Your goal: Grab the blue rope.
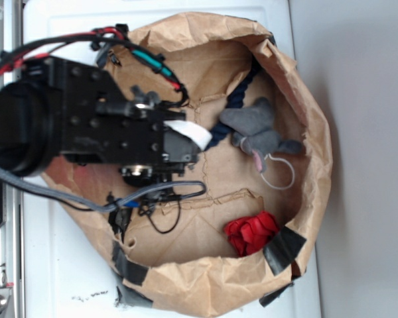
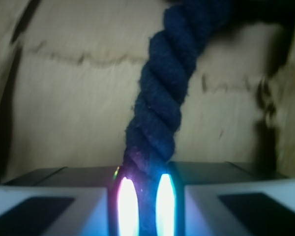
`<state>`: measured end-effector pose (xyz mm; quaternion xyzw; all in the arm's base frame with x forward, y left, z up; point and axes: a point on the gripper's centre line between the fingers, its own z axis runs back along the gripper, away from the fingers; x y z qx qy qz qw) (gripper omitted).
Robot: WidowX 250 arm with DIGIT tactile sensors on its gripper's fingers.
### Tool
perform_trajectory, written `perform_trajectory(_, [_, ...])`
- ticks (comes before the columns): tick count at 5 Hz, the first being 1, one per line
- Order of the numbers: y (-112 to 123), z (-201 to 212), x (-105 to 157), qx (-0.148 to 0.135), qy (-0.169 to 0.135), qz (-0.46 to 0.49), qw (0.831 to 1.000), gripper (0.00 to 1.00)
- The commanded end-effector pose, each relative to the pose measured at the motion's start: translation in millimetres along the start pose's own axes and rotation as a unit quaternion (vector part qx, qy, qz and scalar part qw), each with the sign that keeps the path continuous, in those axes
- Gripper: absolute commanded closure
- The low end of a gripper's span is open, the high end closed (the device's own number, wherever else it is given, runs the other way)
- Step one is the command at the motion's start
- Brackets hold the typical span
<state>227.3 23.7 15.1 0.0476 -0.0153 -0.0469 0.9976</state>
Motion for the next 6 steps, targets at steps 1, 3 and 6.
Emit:
perform_trajectory(1, [6.2,50.6,-8.7,-0.029,-0.046,0.018,0.998,1.0])
perform_trajectory(3, [36.4,128.5,6.7,-0.089,-0.09,0.053,0.991,1.0])
perform_trajectory(6, [37.1,135.1,7.4,-0.048,-0.061,0.051,0.996,0.37])
